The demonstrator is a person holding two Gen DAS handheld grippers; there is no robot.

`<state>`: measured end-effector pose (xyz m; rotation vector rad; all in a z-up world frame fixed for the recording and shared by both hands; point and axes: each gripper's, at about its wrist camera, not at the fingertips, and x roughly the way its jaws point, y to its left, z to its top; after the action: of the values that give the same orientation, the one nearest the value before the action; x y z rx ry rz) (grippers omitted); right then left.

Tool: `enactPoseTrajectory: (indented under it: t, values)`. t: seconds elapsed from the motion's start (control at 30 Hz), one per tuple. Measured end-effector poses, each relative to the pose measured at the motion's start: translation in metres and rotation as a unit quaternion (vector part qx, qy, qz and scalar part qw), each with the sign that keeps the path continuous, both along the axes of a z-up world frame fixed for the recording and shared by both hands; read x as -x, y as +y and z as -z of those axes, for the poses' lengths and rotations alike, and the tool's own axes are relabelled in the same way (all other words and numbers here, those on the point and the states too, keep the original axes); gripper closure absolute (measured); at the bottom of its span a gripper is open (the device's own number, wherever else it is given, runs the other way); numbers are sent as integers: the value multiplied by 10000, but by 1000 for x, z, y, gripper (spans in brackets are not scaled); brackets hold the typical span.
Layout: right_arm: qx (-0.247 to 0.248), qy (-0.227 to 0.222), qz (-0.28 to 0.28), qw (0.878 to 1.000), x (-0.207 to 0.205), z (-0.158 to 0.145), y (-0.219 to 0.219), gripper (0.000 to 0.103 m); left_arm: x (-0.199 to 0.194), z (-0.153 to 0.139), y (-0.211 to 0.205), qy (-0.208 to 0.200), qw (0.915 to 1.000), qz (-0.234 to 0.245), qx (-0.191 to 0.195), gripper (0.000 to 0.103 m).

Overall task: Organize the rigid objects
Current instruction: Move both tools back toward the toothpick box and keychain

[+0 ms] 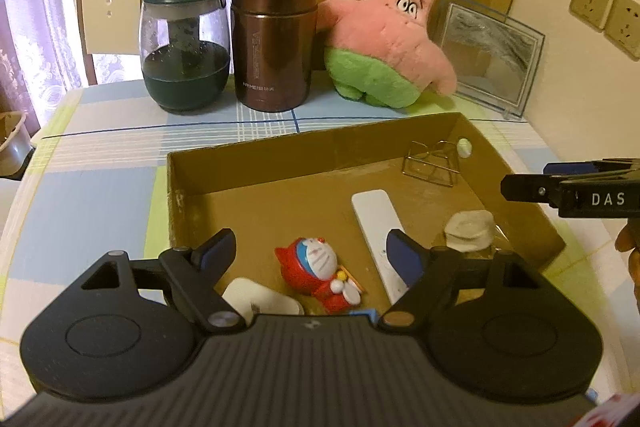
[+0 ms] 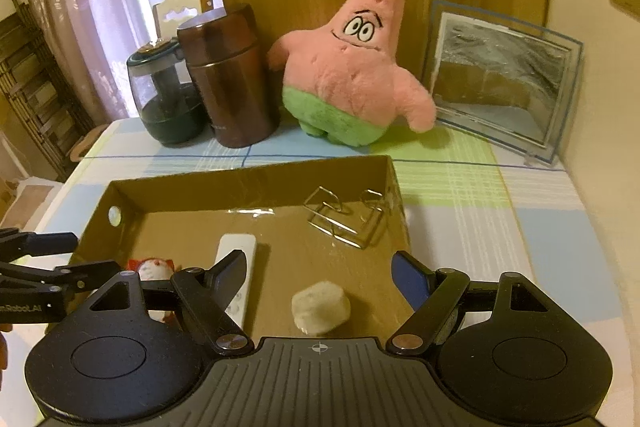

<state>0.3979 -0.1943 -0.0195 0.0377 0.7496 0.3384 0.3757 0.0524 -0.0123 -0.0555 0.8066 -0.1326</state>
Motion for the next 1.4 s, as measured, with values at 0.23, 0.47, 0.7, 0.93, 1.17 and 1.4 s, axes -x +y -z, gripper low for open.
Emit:
enactPoseTrajectory:
  t: [0.23,0.47,0.7,0.93,1.17,1.4]
  values:
    - [10,-63,6,10000,43,-14,-3,26,40,-17,3,-105,9999,-20,-31,23]
    - [69,-242,-24,9997,97,-27,-3,26,87,-32,6,-192,9998,-95,-37,22]
    - [-1,-291,151,9995,154,-31,-11,26,138,-43,3,-317,9993,-168,88,22]
    - [-52,-371,274,9989,215,-28,-21,26,189,-41,-11,-368,9992,-118,59,22]
    - [-37,-449,398,9982,269,-16,-28,26,236,-37,-23,-391,9992,-80,62,22]
    - [-64,-547,584,9968,319,-3,-33,26,270,-28,-27,-389,9991,-158,21,22]
